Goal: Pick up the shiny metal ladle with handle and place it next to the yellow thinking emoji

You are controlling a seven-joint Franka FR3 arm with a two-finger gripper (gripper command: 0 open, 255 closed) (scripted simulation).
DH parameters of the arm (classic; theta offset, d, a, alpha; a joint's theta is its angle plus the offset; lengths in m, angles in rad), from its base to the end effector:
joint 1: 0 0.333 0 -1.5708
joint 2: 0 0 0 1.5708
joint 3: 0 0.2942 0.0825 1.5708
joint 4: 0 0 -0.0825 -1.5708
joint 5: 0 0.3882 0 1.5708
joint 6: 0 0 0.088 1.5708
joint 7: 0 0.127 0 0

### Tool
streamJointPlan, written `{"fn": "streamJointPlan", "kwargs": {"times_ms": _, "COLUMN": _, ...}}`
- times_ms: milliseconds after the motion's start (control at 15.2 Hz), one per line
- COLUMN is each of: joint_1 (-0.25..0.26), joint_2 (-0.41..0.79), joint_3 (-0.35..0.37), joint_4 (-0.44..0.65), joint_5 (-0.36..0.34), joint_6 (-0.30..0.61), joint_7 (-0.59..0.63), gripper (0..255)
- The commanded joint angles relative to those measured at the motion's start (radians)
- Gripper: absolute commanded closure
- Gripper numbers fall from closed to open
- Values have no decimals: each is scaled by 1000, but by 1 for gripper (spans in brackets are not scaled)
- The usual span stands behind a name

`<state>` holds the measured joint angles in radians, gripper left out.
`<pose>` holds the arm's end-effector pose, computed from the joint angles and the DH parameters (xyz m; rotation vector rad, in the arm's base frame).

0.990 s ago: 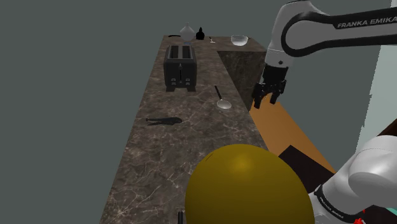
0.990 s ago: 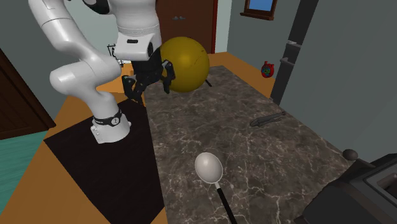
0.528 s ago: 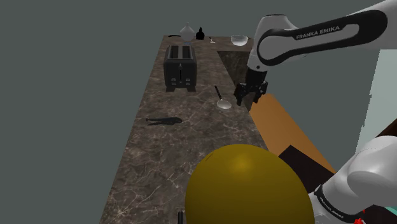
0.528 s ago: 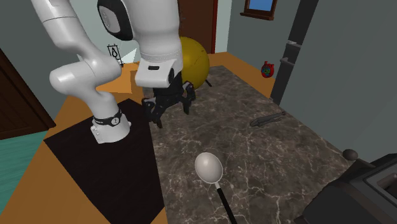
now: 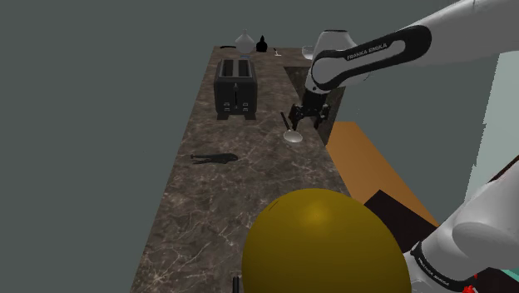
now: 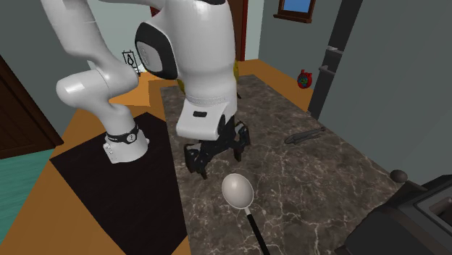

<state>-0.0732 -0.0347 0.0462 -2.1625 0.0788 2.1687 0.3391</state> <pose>0.5385 -0.0101 0.3715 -3.0072 0.6239 -0.0466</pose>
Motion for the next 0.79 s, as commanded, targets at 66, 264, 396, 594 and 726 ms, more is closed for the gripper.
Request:
{"fn": "streamJointPlan", "kwargs": {"times_ms": 66, "joint_1": -7, "joint_2": 104, "joint_3": -6, "joint_4": 86, "joint_5": -13, "joint_6": 47, "joint_7": 44, "gripper": 0}}
{"fn": "streamJointPlan", "kwargs": {"times_ms": 264, "joint_1": -12, "joint_2": 202, "joint_3": -17, "joint_4": 177, "joint_5": -26, "joint_6": 82, "joint_7": 82, "gripper": 0}}
{"fn": "streamJointPlan", "kwargs": {"times_ms": 396, "joint_1": -15, "joint_2": 268, "joint_3": -26, "joint_4": 243, "joint_5": -32, "joint_6": 100, "joint_7": 107, "gripper": 0}}
{"fn": "streamJointPlan", "kwargs": {"times_ms": 594, "joint_1": -19, "joint_2": 366, "joint_3": -41, "joint_4": 351, "joint_5": -40, "joint_6": 118, "joint_7": 142, "gripper": 0}}
{"fn": "streamJointPlan", "kwargs": {"times_ms": 726, "joint_1": -19, "joint_2": 376, "joint_3": -41, "joint_4": 351, "joint_5": -40, "joint_6": 128, "joint_7": 143, "gripper": 0}}
